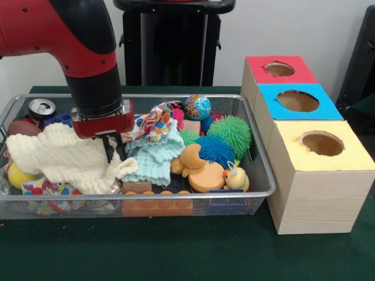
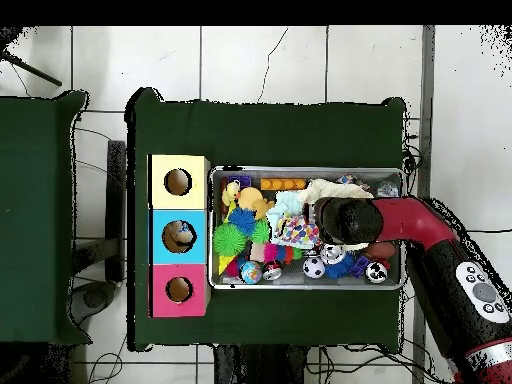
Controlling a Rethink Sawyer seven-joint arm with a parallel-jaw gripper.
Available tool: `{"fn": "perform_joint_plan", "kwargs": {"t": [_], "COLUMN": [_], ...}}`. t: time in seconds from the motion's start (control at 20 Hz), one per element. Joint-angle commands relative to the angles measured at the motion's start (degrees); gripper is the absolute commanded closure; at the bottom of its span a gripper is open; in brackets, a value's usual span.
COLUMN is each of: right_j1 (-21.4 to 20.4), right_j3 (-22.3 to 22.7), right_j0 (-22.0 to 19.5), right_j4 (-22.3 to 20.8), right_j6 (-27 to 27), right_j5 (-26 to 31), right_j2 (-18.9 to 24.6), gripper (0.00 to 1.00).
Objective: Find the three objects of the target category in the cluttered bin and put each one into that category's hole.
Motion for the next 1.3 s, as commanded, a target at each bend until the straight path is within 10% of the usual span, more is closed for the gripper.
{"fn": "perform_joint_plan", "kwargs": {"t": [0.05,0.55,0.9,1.3], "right_j1": [0.5,-2.5,-21.9,-32.7], "right_j3": [5.3,6.7,17.9,23.2], "right_j0": [-1.0,0.1,1.7,4.9], "right_j4": [-3.8,-2.9,4.0,10.8], "right_j6": [-8.8,-7.1,-1.7,1.6], "right_j5": [-3.0,-3.7,-0.3,2.0], "right_j2": [-2.1,-1.5,1.5,-0.4], "gripper": [1.0,1.0,1.0,1.0]}}
